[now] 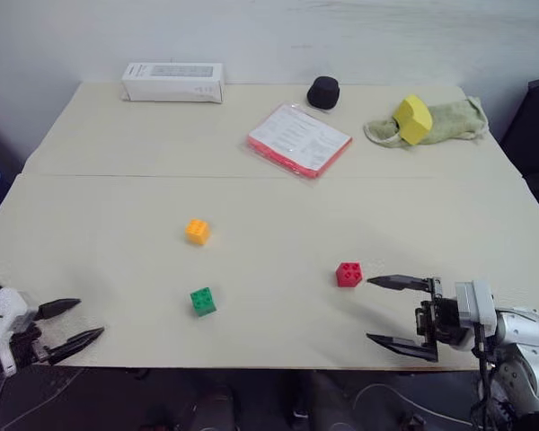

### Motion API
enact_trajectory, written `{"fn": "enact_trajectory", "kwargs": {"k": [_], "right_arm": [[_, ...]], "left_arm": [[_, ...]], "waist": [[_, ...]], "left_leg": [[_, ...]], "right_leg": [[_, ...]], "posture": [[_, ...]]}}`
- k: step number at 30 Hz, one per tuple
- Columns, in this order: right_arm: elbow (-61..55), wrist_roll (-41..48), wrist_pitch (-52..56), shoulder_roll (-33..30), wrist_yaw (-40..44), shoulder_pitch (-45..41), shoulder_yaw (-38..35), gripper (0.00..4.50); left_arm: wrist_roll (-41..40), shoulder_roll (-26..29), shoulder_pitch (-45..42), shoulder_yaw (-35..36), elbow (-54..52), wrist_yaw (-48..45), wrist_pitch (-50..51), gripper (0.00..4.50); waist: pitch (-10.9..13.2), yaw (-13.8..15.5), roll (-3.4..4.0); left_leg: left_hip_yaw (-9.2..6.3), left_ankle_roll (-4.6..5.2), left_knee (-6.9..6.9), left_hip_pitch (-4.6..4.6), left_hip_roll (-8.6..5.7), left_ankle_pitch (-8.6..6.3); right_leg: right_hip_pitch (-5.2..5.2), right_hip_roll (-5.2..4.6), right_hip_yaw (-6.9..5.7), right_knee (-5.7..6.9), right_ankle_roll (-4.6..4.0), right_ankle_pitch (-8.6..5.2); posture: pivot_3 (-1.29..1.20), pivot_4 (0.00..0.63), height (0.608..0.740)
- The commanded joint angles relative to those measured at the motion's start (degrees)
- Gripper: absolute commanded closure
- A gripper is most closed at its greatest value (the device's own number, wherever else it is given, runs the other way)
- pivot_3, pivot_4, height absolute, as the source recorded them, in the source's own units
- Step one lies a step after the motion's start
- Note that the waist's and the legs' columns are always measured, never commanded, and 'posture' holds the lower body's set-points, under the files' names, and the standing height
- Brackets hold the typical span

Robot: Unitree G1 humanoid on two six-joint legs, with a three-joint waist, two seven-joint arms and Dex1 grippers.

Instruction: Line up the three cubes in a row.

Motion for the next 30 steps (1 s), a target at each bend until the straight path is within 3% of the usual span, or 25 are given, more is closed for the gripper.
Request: {"fn": "enact_trajectory", "kwargs": {"k": [1, 6, 11, 16, 22, 27, 30], "right_arm": [[-1.8, 0.3, -1.7, -0.2, 0.6, -0.2, -0.9, 0.02], [-0.3, -0.9, -1.7, -0.4, -0.6, -1.2, -1.1, 0.02], [-0.6, -2.0, -1.6, 0.4, -2.5, -0.9, -0.6, 0.02], [-2.5, -2.3, -1.5, 1.0, -4.7, 0.9, -0.8, 0.0], [-3.3, -2.4, -1.9, 0.6, -6.4, 2.9, -1.6, 0.0], [-3.4, -2.4, -2.2, 0.2, -7.5, 3.6, -2.5, 0.0], [-3.4, -2.1, -2.0, -0.5, -7.5, 4.0, -3.7, 0.0]], "left_arm": [[-1.8, -1.2, -0.4, -5.2, -11.1, -0.7, 2.9, 0.0], [-0.1, -10.3, -7.5, -15.9, -22.2, 9.5, 7.0, 0.0], [3.3, -15.7, -10.7, -21.1, -23.1, 15.9, 7.8, 0.0], [6.1, -14.6, -11.7, -23.7, -21.8, 15.0, 5.7, 1.1], [5.8, -11.6, -12.5, -22.9, -19.9, 12.1, 4.6, 2.99], [0.8, -11.1, -19.2, -25.6, -22.6, 7.9, 9.8, 2.97], [3.2, -11.8, -27.4, -31.7, -20.9, 4.7, 10.6, 2.97]], "waist": [[0.0, 0.0, 0.01], [0.0, 0.0, 0.04], [0.0, -0.3, 0.0], [0.0, -0.1, 0.0], [0.0, -0.1, 0.0], [0.0, 0.0, 0.0], [0.0, 0.8, 0.0]], "left_leg": [[0.0, -0.01, -0.01, -0.01, 0.0, 0.0], [0.01, 0.02, 0.03, 0.0, -0.04, 0.04], [0.05, -0.04, 0.04, 0.04, 0.0, 0.07], [0.04, -0.06, 0.06, 0.05, -0.03, 0.09], [0.03, -0.04, 0.07, 0.05, -0.02, 0.09], [0.03, -0.03, 0.08, 0.03, -0.04, 0.1], [0.02, -0.03, 0.16, -0.01, -0.06, 0.1]], "right_leg": [[-0.01, 0.0, 0.0, 0.0, 0.0, 0.0], [0.02, 0.03, 0.02, 0.06, 0.02, 0.01], [0.04, 0.19, 0.06, 0.09, 0.07, 0.04], [0.03, 0.18, 0.06, 0.12, 0.07, 0.04], [0.05, 0.16, 0.06, 0.1, 0.06, 0.04], [0.05, 0.15, 0.05, 0.11, 0.06, 0.03], [0.06, 0.15, 0.05, 0.11, 0.08, 0.05]], "posture": [[0.0, 0.15, 0.74], [0.0, 0.15, 0.74], [0.0, 0.15, 0.74], [0.0, 0.15, 0.74], [0.0, 0.15, 0.74], [0.0, 0.15, 0.74], [0.0, 0.15, 0.74]]}}
